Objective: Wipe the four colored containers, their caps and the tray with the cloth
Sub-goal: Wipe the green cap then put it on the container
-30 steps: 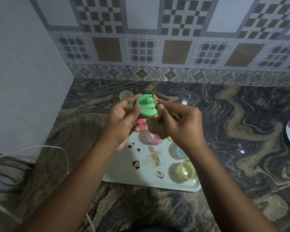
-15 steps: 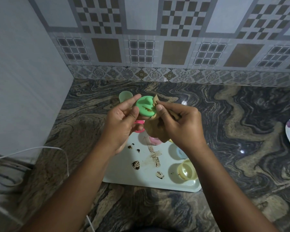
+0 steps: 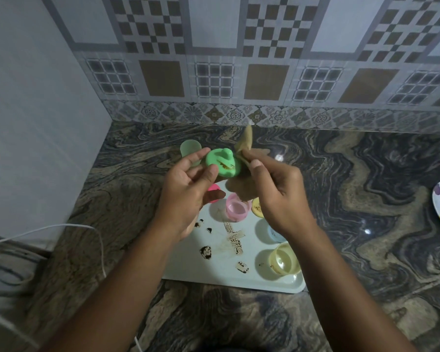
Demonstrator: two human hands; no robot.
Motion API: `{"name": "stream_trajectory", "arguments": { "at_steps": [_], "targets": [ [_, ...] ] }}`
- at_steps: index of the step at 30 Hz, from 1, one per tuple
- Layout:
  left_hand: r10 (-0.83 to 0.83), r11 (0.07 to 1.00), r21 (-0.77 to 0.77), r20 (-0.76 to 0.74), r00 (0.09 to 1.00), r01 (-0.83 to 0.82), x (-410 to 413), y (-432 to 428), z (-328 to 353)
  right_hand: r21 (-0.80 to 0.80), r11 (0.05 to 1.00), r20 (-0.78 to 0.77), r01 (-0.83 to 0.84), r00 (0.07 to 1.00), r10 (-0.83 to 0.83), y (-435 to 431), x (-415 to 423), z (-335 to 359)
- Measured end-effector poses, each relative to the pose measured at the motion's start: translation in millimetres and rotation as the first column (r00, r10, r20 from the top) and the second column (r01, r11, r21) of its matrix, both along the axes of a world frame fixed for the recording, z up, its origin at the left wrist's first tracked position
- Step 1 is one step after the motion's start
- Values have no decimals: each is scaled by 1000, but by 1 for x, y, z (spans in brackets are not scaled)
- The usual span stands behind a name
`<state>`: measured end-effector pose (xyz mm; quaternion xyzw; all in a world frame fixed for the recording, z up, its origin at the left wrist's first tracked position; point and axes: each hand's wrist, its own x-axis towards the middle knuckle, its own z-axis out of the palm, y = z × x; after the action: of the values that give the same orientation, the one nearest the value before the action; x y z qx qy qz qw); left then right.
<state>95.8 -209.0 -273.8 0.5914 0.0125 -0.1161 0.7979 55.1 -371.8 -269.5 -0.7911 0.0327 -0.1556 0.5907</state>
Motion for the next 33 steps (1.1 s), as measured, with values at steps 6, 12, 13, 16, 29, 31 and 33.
{"name": "stream_trajectory", "arguments": {
  "at_steps": [6,12,13,16,29,31,33],
  "targets": [
    [-33,995,-89,3,999,33,-5,-4,2,192,981,8,-15,1000,14,1,1,0],
    [14,988,-154,-30,999,-19,-8,-7,-2,193,981,0,-16,1000,16,0,0,-5],
    [11,987,-161,-37,999,-17,-9,-7,-2,204,979,-10,-14,1000,16,0,-1,-5],
    [-9,985,-172,-34,999,3,-12,-10,-3,273,962,-49,25,999,-12,1,-1,-4],
    [10,994,-106,16,1000,-8,-19,-10,2,187,976,17,112,993,-117,-8,3,4],
    [9,993,-119,45,999,-4,-21,-13,2,193,975,20,109,993,-115,-7,1,4],
    [-5,994,-108,92,996,15,-25,-15,2,206,974,24,98,994,-105,-7,-1,4]
  ]
}}
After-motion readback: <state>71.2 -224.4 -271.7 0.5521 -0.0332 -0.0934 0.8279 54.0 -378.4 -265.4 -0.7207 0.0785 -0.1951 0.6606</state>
